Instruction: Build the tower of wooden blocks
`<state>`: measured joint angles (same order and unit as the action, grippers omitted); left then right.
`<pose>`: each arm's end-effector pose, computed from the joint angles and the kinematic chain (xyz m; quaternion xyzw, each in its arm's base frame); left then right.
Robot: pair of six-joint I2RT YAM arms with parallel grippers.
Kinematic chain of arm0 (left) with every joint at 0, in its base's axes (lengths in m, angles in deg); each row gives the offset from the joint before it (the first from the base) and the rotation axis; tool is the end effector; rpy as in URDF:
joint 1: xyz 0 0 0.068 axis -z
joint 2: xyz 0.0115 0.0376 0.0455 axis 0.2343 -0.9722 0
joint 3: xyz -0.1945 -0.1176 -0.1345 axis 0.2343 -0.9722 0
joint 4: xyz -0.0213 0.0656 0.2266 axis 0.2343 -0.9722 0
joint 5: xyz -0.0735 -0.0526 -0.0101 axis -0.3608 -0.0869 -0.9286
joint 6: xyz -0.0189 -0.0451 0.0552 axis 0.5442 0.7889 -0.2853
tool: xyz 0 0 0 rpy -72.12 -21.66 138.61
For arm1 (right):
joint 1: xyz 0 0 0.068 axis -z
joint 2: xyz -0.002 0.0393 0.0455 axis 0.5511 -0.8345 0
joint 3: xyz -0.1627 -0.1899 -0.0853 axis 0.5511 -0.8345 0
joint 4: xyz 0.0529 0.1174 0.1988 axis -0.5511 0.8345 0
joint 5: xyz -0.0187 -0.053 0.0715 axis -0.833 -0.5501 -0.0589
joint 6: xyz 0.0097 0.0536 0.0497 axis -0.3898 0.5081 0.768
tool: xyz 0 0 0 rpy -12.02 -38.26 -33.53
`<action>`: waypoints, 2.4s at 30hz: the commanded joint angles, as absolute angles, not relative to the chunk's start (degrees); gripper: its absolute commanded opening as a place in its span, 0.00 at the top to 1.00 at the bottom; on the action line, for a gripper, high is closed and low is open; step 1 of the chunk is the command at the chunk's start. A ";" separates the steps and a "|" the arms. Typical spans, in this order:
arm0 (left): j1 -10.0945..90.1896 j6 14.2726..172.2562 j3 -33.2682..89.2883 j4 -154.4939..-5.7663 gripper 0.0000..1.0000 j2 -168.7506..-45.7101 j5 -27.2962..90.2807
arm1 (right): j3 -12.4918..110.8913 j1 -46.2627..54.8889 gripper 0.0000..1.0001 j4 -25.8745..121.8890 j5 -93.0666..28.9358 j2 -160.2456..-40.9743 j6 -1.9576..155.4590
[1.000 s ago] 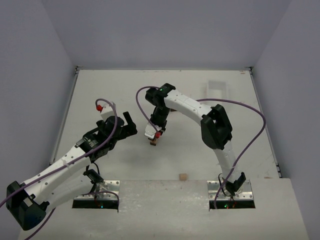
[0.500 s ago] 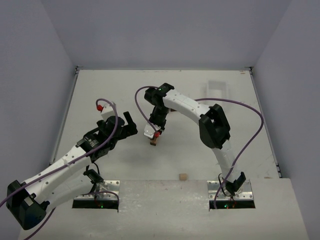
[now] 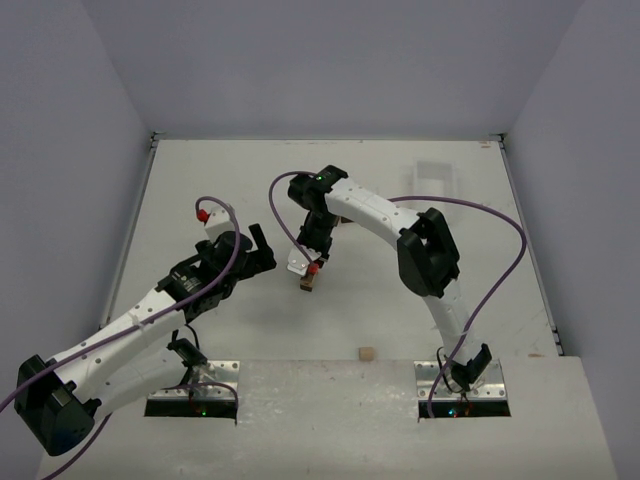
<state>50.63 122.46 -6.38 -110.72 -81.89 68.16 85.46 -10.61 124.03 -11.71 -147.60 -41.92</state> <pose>0.1610 -0.0850 0.2374 -0.1306 0.8776 -0.0802 0.4542 0.2657 0.2973 0.1828 -0.9474 0.2082 0.2139 0.1152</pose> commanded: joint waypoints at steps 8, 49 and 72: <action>50.46 122.20 -6.39 -108.81 0.00 -80.58 69.28 | 86.92 -10.82 0.77 133.81 -12.22 -147.31 -49.54; 50.46 122.29 -6.28 -109.13 0.00 -80.95 69.28 | 84.60 -10.77 0.54 133.87 -10.76 -145.65 -50.24; 50.51 125.36 -4.89 -112.03 0.00 -79.79 69.45 | 78.81 -9.64 0.01 129.07 -7.80 -133.98 -42.84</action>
